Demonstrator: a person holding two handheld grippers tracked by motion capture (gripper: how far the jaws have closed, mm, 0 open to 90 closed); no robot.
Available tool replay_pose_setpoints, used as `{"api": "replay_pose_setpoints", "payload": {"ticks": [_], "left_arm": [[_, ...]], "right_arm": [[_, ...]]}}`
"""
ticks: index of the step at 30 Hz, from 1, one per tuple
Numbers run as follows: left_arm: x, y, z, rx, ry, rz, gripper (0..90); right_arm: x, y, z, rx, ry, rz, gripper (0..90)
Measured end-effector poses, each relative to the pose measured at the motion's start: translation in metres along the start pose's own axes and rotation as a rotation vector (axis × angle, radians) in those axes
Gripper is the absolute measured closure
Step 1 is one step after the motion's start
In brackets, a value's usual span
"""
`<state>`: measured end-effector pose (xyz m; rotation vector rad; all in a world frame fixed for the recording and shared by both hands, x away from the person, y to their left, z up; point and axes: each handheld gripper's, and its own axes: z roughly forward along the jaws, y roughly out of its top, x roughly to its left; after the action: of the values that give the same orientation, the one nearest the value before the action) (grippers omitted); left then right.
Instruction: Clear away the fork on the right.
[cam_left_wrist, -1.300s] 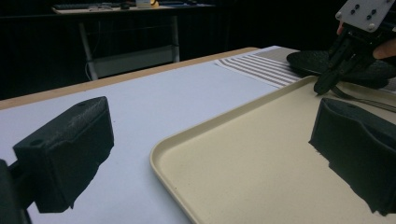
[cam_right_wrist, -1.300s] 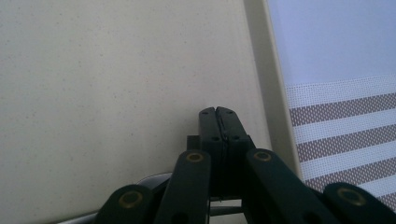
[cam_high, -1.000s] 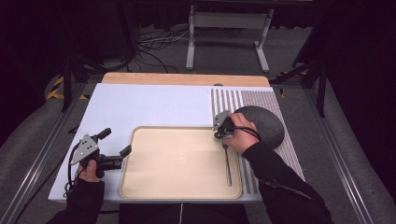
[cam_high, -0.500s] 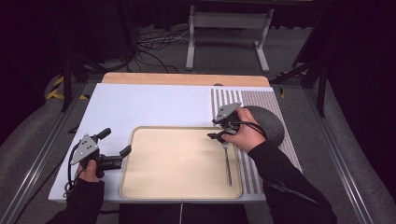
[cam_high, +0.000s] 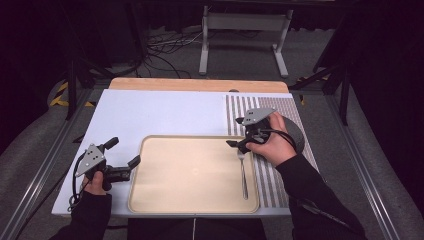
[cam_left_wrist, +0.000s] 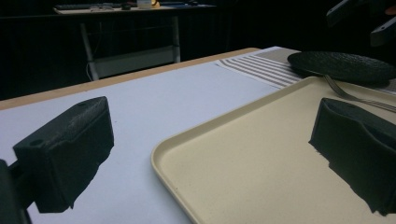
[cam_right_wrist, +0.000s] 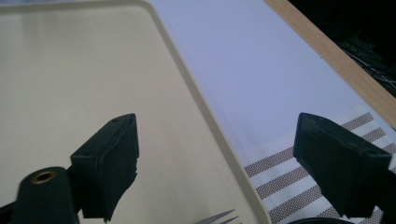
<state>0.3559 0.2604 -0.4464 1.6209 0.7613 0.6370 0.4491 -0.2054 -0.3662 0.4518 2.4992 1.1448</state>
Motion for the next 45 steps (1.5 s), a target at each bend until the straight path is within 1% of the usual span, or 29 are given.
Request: {"api": "replay_pose_setpoints", "payload": {"ticks": [1, 2, 5, 7, 9, 10, 11, 12, 13, 15, 19, 24, 27, 31, 34, 39, 45], "left_arm": [[0.000, 0.000, 0.000, 0.000, 0.002, 0.001, 0.2], [0.000, 0.000, 0.000, 0.000, 0.002, 0.001, 0.2], [0.000, 0.000, 0.000, 0.001, 0.000, 0.001, 0.2], [0.000, 0.000, 0.000, 0.001, 0.000, 0.000, 0.2], [0.000, 0.000, 0.000, 0.001, 0.001, 0.001, 0.2], [0.000, 0.000, 0.000, 0.001, 0.001, 0.001, 0.2], [0.000, 0.000, 0.000, 0.001, 0.003, 0.002, 0.2], [0.000, 0.000, 0.000, 0.001, 0.002, 0.002, 0.2], [0.000, 0.000, 0.000, 0.001, 0.003, 0.002, 0.2], [0.000, 0.000, 0.000, 0.000, 0.003, 0.002, 0.2], [0.000, 0.000, 0.000, -0.002, 0.008, 0.001, 0.2], [0.000, 0.000, -0.001, -0.002, 0.008, 0.001, 0.2], [0.001, 0.000, -0.001, -0.002, 0.007, 0.001, 0.2], [0.001, 0.000, -0.001, -0.001, 0.008, 0.001, 0.2], [0.001, 0.000, -0.001, -0.001, 0.008, 0.002, 0.2], [0.001, 0.000, -0.001, -0.001, 0.008, 0.000, 0.2], [0.001, 0.000, -0.001, -0.002, 0.006, -0.001, 0.2]], "right_arm": [[0.000, 0.000, -0.002, -0.010, -0.002, 0.003, 14.3], [0.001, -0.002, -0.008, -0.033, -0.009, 0.013, 13.7], [0.002, -0.003, -0.011, -0.054, -0.012, 0.022, 13.7], [0.003, -0.008, -0.019, -0.099, -0.028, 0.044, 13.4], [0.004, -0.013, -0.024, -0.132, -0.039, 0.061, 13.4], [0.004, -0.015, -0.026, -0.143, -0.044, 0.070, 13.3], [0.004, -0.015, -0.026, -0.143, -0.044, 0.070, 13.3], [0.005, -0.020, -0.031, -0.180, -0.054, 0.086, 13.2], [0.005, -0.023, -0.033, -0.193, -0.058, 0.095, 13.1], [0.005, -0.027, -0.037, -0.212, -0.063, 0.104, 12.7], [0.005, -0.038, -0.043, -0.239, -0.068, 0.139, 12.4], [0.006, -0.056, -0.052, -0.297, -0.088, 0.181, 11.7], [0.006, -0.067, -0.056, -0.314, -0.092, 0.210, 11.0], [0.008, -0.084, -0.060, -0.361, -0.107, 0.253, 10.2], [0.009, -0.092, -0.064, -0.382, -0.122, 0.264, 9.8], [0.011, -0.108, -0.069, -0.409, -0.140, 0.299, 9.2], [0.012, -0.122, -0.072, -0.422, -0.160, 0.327, 8.8]]}}
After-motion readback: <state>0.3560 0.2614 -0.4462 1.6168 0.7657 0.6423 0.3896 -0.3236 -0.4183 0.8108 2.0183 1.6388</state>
